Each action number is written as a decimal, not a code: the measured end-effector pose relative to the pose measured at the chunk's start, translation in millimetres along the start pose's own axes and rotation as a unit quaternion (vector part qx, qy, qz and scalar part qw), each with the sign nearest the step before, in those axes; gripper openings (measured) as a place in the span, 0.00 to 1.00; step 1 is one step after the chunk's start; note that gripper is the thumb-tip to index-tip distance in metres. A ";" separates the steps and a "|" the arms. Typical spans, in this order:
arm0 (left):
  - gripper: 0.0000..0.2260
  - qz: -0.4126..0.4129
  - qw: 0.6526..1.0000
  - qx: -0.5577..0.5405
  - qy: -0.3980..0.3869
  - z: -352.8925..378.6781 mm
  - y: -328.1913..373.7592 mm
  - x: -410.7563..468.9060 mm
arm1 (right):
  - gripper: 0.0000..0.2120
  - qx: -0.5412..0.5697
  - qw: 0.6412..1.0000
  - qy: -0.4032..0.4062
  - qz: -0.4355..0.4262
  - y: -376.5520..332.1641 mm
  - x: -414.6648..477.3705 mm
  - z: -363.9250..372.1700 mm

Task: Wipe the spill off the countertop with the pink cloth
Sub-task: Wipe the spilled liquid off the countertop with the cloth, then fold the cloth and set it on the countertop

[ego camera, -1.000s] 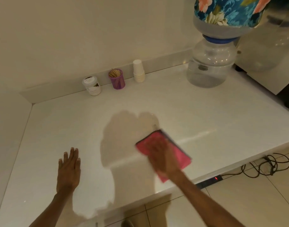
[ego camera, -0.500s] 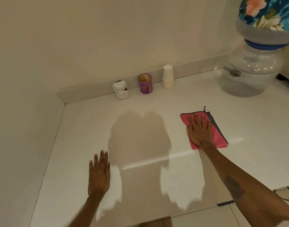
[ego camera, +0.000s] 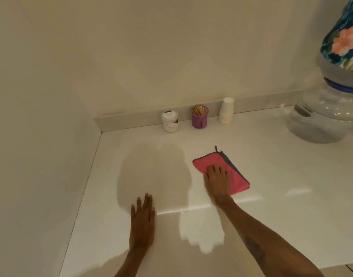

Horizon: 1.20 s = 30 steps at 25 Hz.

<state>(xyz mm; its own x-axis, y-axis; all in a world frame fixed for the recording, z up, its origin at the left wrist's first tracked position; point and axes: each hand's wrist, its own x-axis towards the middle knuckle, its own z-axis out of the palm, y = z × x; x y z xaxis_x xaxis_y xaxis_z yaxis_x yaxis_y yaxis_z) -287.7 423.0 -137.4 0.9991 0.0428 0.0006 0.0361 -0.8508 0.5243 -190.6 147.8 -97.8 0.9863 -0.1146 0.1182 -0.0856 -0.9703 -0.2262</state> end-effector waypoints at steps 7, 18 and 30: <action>0.22 -0.065 0.989 -0.134 0.018 -6.1 19.1 12.3 | 0.12 0.240 0.958 0.004 0.157 -15.3 15.4 -29.8; 0.25 -0.207 0.792 -0.558 -0.138 -54.8 99.0 99.5 | 0.13 0.814 0.489 -0.226 0.219 -63.0 27.3 -88.5; 0.33 -0.232 0.634 -0.660 -0.329 -44.2 129.4 106.1 | 0.17 0.838 0.438 -0.253 0.203 -57.4 36.0 -112.8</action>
<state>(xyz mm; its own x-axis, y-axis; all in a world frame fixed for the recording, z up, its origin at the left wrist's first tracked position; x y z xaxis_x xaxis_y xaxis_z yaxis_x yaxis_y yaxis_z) -178.0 340.6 -31.9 0.6965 -0.4702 -0.5421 0.7134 0.3719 0.5939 -166.1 175.4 28.6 0.8786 0.2681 -0.3951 -0.4636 0.6773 -0.5712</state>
